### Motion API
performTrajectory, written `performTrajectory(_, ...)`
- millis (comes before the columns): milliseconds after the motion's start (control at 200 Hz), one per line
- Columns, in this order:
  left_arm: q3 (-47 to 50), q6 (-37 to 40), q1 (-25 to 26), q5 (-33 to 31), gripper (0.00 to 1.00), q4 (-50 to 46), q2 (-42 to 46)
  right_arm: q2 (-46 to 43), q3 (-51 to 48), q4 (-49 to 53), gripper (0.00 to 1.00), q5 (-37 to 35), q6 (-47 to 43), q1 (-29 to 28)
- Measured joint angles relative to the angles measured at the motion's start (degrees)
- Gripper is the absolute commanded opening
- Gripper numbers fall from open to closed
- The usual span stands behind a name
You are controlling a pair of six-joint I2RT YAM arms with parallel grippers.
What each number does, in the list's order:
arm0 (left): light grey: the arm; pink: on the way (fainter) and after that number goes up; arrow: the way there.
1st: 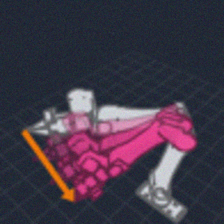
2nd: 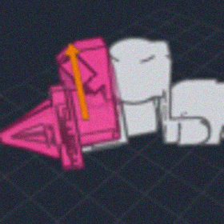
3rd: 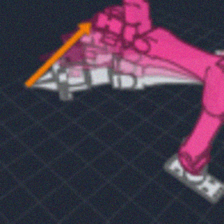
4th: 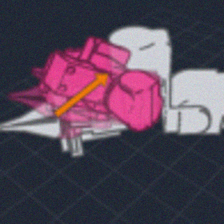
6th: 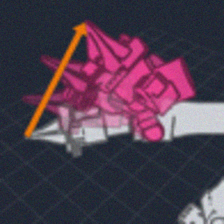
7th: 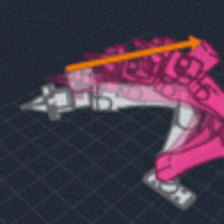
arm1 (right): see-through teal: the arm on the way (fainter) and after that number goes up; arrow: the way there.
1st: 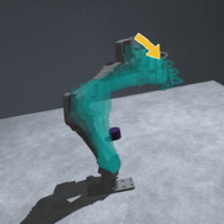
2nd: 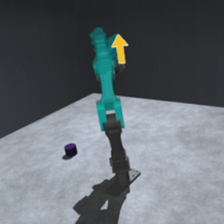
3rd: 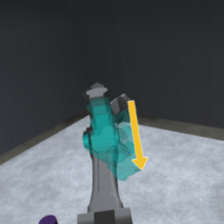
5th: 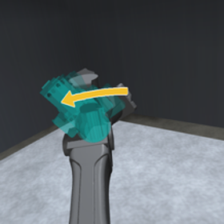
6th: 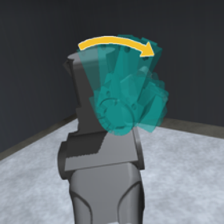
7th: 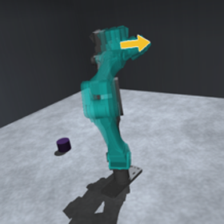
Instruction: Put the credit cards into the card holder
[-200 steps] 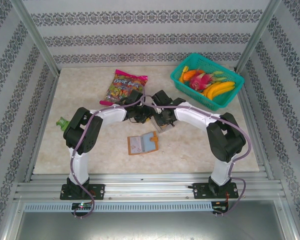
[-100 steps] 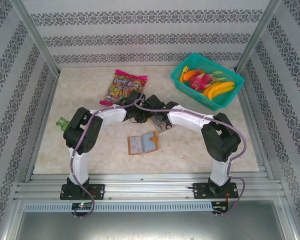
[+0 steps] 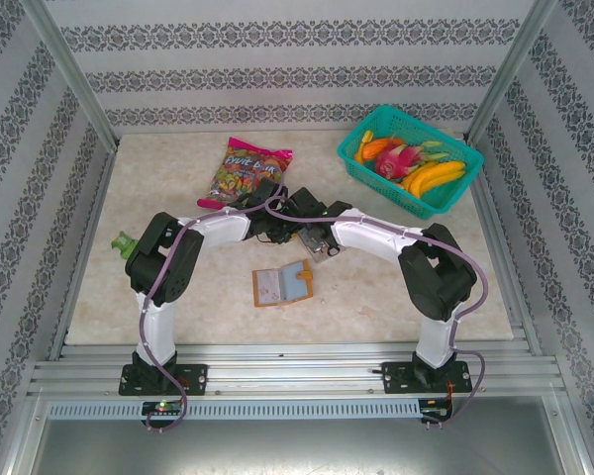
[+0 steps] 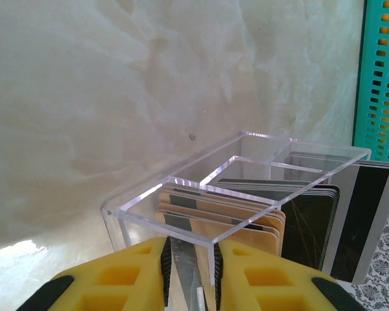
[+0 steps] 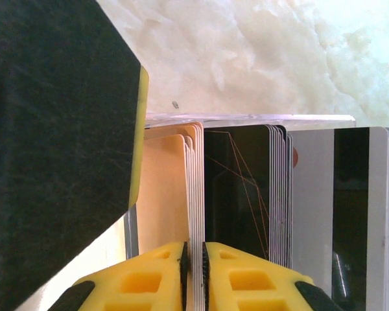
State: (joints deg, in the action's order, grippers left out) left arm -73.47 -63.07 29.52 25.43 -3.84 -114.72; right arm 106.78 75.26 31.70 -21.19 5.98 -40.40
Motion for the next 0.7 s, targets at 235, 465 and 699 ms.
performTrajectory(235, 0.0, 0.02, 0.0, -0.15, 0.27, 0.02, 0.0, -0.74, 0.0, 0.13, 0.06, -0.24, -0.04, 0.0)
performTrajectory(465, 0.0, 0.07, 0.0, -0.17, 0.27, 0.0, 0.0, -0.9, 0.0, 0.26, 0.0, -0.15, -0.2, 0.04)
performTrajectory(699, 0.0, 1.6, 0.0, -0.63, 0.31, -0.26, 0.22, -3.41, -1.03, 0.2, 0.0, 5.57, 1.66, 2.08)
